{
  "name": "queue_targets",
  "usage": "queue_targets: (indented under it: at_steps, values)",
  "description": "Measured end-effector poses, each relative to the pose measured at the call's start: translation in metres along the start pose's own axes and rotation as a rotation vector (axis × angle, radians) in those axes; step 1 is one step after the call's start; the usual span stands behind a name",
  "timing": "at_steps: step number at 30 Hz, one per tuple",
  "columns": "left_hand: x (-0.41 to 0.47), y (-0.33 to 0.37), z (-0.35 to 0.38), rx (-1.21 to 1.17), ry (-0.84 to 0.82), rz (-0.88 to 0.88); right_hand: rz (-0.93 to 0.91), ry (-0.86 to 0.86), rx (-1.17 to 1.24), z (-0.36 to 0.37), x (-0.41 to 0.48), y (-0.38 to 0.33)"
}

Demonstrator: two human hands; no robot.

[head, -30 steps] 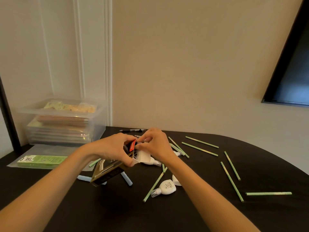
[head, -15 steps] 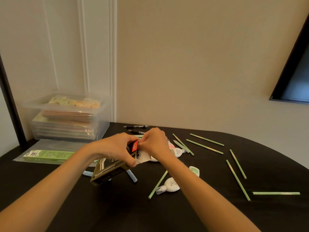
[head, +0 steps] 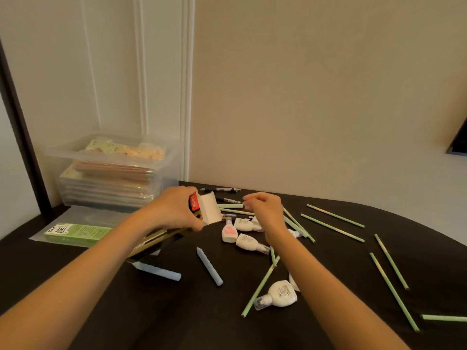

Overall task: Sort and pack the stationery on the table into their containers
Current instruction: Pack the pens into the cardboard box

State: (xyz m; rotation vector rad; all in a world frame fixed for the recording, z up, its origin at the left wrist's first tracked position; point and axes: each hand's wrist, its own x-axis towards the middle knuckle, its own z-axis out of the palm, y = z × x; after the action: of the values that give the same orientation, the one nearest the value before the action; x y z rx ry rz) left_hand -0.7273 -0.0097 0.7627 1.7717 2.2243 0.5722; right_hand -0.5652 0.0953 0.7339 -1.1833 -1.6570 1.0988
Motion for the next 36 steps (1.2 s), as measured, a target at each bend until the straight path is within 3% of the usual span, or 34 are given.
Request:
queue_targets:
  at_steps: [5, 14, 20, 24, 29, 33, 36]
  values:
    - [0.026, -0.011, -0.005, -0.019, 0.106, -0.104, 0.014, -0.096, -0.353, 0.007, 0.044, 0.033]
    - [0.065, -0.03, 0.009, -0.041, 0.096, -0.155, -0.327, -0.431, -1.059, 0.063, 0.084, 0.046]
    - [0.072, -0.036, 0.013, -0.022, 0.108, -0.144, -0.508, -0.405, -1.178, 0.079, 0.091, 0.046]
    - [0.07, -0.037, 0.012, -0.021, 0.106, -0.15, -0.476, -0.282, -0.919, 0.074, 0.089, 0.039]
    - [0.061, -0.03, 0.01, -0.004, 0.105, -0.127, -0.184, -0.095, -0.318, 0.045, 0.081, 0.015]
    - [0.047, -0.016, 0.013, 0.012, 0.084, -0.088, 0.099, -0.185, 0.327, 0.014, 0.061, -0.007]
    - [0.035, -0.005, 0.019, 0.043, 0.037, -0.045, 0.171, -0.27, 0.738, -0.005, 0.038, -0.012]
